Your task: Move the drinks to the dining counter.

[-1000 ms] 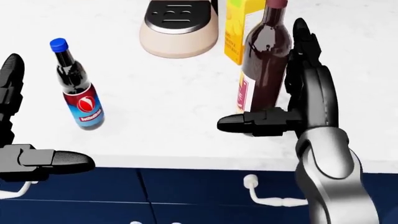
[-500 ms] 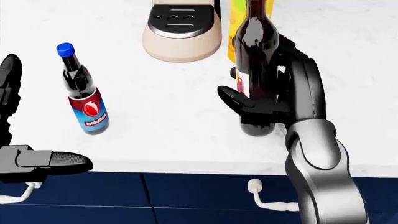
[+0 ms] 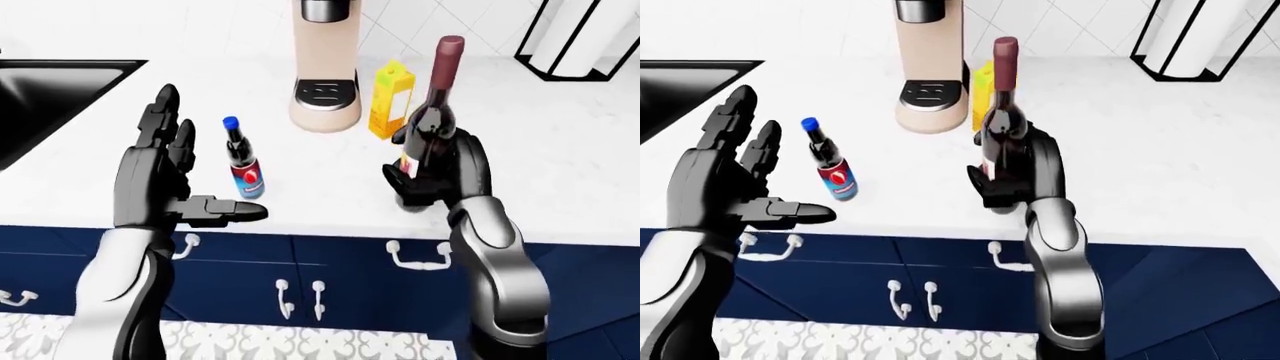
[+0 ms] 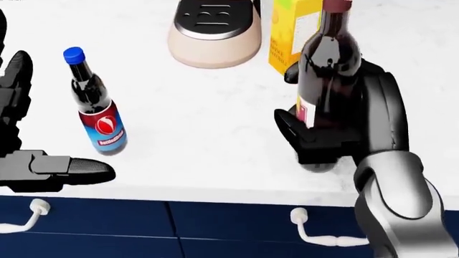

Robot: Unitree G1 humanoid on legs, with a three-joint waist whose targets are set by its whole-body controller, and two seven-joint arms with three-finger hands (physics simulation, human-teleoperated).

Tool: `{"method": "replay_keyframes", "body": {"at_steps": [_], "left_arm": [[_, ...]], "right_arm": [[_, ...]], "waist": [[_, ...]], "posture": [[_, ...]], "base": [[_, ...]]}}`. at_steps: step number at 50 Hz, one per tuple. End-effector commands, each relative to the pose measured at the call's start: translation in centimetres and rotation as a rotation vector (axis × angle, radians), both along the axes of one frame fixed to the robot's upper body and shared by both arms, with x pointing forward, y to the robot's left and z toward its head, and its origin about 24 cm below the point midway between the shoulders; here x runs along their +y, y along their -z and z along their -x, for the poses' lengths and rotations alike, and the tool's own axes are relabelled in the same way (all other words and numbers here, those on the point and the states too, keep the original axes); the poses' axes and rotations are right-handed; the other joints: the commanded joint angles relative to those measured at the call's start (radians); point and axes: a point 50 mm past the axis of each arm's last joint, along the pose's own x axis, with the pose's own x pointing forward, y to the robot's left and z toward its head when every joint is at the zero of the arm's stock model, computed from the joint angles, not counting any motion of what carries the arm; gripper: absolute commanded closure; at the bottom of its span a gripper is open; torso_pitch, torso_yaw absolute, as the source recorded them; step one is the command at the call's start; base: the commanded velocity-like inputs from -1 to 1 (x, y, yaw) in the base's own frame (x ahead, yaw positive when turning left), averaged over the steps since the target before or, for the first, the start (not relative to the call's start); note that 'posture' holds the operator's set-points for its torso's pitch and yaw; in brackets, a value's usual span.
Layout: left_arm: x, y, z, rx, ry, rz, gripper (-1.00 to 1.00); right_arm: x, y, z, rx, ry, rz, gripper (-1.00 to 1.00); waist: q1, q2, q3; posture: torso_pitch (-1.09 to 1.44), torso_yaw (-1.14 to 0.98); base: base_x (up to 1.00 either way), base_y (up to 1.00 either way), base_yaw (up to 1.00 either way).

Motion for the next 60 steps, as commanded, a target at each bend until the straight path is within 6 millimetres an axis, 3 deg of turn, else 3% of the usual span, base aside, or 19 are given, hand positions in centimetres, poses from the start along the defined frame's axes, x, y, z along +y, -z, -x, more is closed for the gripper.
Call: {"method": "replay_keyframes", "body": {"at_steps": [1, 23, 39, 60], "left_arm": [[0.1, -1.4, 0.2, -0.084, -0.020, -0.022, -1.00], [-0.5, -1.9, -2.0, -0.066, -0.062, -0.046, -1.00], [-0.3, -1.3, -3.9, -0.020, -0.125, -0.072, -1.00], [-0.3, 1.0, -6.3, 0.040, -0.155, -0.100, -1.00]], "right_arm": [[0.2, -3.6, 1.4, -0.184, -0.016, -0.008, 1.00], [-0.1, -6.1, 4.5, -0.235, -0.027, 0.004, 1.00], [-0.2, -6.4, 5.0, -0.246, -0.027, -0.005, 1.00], [-0.2, -6.3, 5.0, -0.246, -0.026, -0.009, 1.00]], "waist": [[0.000, -0.002, -0.031], [-0.002, -0.007, -0.020], [-0.001, -0.007, -0.022], [-0.005, -0.006, -0.030]], "posture": [[0.00, 0.00], [0.00, 0.00], [0.00, 0.00], [0.00, 0.00]], "base": [[0.00, 0.00, 0.00], [0.00, 0.00, 0.00], [0.00, 0.00, 0.00], [0.00, 0.00, 0.00]]}}
